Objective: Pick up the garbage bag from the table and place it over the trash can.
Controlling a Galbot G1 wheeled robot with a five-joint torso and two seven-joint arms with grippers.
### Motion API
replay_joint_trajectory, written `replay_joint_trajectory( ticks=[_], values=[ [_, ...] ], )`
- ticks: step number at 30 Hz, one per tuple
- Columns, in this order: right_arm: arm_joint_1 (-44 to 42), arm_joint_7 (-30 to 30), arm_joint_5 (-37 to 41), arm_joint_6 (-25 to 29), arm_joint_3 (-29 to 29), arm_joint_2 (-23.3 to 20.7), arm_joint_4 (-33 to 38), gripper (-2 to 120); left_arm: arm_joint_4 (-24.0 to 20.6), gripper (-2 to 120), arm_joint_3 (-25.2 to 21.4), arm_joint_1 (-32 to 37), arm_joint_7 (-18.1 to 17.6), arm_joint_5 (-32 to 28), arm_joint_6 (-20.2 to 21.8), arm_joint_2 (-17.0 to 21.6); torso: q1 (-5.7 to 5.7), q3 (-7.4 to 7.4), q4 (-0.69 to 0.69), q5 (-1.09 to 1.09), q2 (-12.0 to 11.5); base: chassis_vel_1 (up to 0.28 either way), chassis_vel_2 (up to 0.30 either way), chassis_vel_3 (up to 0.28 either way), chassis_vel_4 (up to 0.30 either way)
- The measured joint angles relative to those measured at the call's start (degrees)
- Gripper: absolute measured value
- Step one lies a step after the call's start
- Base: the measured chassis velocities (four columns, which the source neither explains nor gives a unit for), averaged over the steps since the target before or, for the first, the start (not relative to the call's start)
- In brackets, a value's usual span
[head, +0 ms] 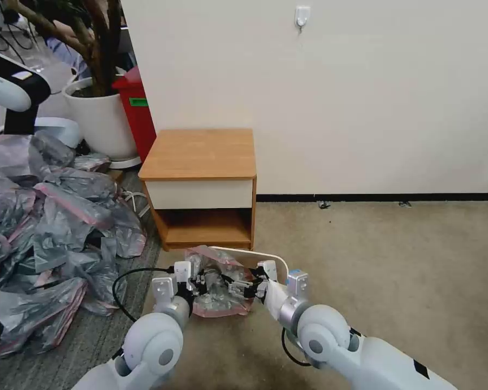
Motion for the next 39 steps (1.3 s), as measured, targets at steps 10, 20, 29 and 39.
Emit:
replay_joint_trajectory(
  ticks=[10, 20, 29, 39],
  values=[
    [-0.2, 0.2, 0.1, 0.2, 0.3, 0.4, -0.3, 40, 0.6, 10, 0.5, -0.4, 0.0, 0.0, 0.0, 0.1, 0.0, 0.0, 0.0, 0.0, 0.0, 0.0, 0.0, 0.0, 0.0],
    [-0.8, 0.1, 0.2, 0.8, 0.5, 0.5, -0.4, 3, 0.9, 10, 1.0, -0.9, 0.0, -0.1, 0.0, 0.2, 0.0, 0.0, 0.0, 0.0, 0.0, 0.0, 0.0, 0.0, 0.0],
    [-1.5, 0.1, 0.3, 1.9, 2.6, -0.1, 0.6, 0, 1.6, 10, 1.5, -0.9, 0.2, -0.1, 0.0, 0.7, 0.0, 0.0, 0.0, 0.0, 0.0, 0.0, 0.0, 0.0, 0.0],
    [-0.9, 0.4, 2.4, 1.9, 5.7, -1.7, 2.1, 0, 2.8, 10, 1.8, -1.1, 0.9, 0.7, 0.1, 1.0, 0.0, 0.0, 0.0, 0.01, 0.0, 0.0, 0.0, 0.0, 0.0]
  ],
)
